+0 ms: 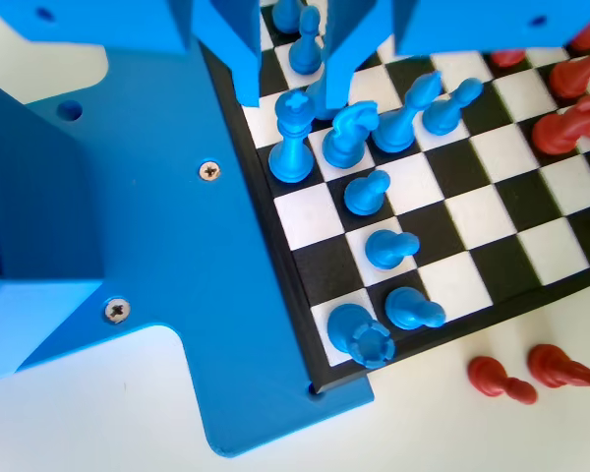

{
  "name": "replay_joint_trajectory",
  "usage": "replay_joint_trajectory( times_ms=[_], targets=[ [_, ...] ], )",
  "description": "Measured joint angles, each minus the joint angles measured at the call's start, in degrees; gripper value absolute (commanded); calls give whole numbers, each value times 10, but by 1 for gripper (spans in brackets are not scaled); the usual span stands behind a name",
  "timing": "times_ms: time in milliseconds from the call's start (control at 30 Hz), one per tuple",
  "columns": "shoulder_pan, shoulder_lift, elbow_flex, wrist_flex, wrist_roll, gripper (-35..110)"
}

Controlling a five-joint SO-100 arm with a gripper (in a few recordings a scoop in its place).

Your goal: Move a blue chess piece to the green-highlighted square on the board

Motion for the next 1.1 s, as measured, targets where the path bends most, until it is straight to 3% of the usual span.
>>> replay_joint_trajectory(
  times_ms=[1100],
  targets=[
    [11, -46, 13, -76, 0, 10]
  ],
)
